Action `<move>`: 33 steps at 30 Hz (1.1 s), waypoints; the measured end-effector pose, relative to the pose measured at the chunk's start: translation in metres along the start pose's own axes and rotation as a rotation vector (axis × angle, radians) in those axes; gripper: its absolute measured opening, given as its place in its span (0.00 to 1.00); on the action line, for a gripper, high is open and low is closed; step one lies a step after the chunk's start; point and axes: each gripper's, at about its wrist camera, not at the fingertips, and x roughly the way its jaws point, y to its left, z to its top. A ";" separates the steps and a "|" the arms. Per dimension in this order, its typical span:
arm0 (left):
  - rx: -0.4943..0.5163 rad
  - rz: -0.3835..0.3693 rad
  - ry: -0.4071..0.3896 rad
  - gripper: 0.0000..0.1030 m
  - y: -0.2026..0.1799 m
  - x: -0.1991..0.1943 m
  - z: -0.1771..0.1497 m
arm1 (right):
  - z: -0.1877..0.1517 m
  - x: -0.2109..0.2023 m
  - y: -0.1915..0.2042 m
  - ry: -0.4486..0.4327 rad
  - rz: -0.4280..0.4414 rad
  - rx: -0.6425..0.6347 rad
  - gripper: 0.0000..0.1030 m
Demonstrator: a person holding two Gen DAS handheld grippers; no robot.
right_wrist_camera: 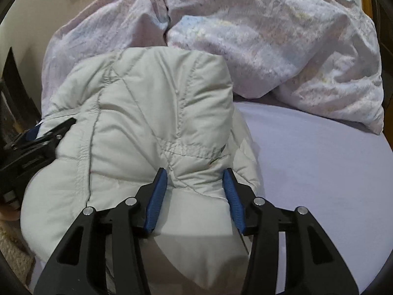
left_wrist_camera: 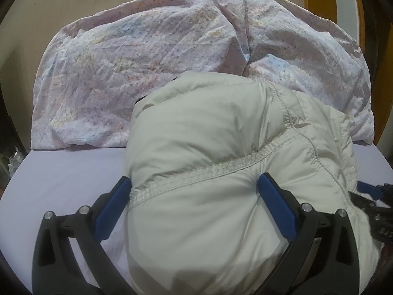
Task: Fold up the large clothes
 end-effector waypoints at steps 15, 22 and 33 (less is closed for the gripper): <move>-0.043 -0.003 0.011 0.98 0.034 -0.126 -0.046 | -0.048 -0.110 0.022 -0.065 0.021 0.043 0.97; -0.048 -0.039 0.075 0.98 0.033 -0.172 -0.087 | -0.088 -0.139 0.043 -0.042 0.021 0.037 0.98; -0.080 -0.078 0.126 0.98 0.024 -0.216 -0.118 | -0.127 -0.168 0.053 -0.023 0.042 0.081 0.98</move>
